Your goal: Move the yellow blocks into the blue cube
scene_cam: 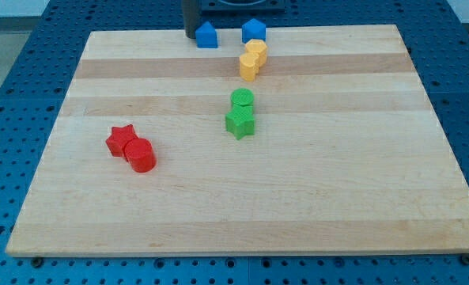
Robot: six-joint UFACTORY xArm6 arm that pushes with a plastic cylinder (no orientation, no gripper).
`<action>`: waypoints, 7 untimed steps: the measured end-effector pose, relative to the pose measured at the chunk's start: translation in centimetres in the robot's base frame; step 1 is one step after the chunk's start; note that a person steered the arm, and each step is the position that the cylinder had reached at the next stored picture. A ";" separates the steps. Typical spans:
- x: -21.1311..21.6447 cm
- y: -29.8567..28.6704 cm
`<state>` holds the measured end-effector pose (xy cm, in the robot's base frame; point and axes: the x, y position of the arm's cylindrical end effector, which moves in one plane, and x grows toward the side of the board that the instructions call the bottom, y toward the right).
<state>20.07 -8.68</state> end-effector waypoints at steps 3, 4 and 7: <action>-0.7 3.5; -0.4 -1.8; 16.3 -1.7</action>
<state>36.34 -10.40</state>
